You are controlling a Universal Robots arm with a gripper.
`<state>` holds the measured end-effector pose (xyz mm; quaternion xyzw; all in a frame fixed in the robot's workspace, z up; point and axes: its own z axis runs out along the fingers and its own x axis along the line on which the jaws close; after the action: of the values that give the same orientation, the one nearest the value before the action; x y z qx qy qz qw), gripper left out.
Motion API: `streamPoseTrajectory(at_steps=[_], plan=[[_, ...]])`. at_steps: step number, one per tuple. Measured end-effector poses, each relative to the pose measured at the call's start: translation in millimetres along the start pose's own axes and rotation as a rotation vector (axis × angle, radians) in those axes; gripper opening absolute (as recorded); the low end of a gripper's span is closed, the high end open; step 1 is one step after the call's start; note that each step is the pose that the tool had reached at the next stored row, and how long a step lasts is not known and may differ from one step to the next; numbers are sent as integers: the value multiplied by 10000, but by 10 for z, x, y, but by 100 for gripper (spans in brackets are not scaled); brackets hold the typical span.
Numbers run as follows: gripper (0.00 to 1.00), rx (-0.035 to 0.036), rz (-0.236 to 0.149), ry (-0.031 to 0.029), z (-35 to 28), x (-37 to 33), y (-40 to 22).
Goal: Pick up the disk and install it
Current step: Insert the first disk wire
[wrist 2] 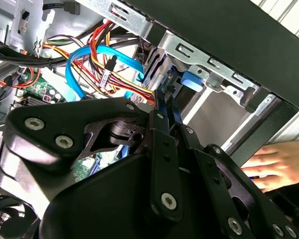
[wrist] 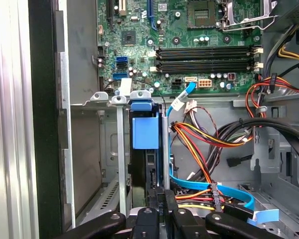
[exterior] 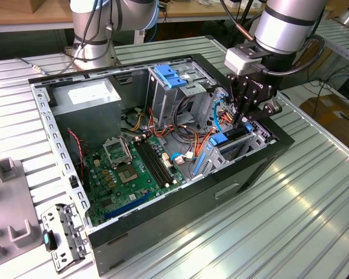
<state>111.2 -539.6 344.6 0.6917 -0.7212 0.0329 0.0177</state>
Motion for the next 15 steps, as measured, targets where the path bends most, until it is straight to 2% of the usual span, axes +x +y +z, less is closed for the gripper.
streamPoseTrajectory(at_steps=[8,15], plan=[[17,-1,8,-22,-1,1,0],[17,2,-49,-39,-19,39,-2]])
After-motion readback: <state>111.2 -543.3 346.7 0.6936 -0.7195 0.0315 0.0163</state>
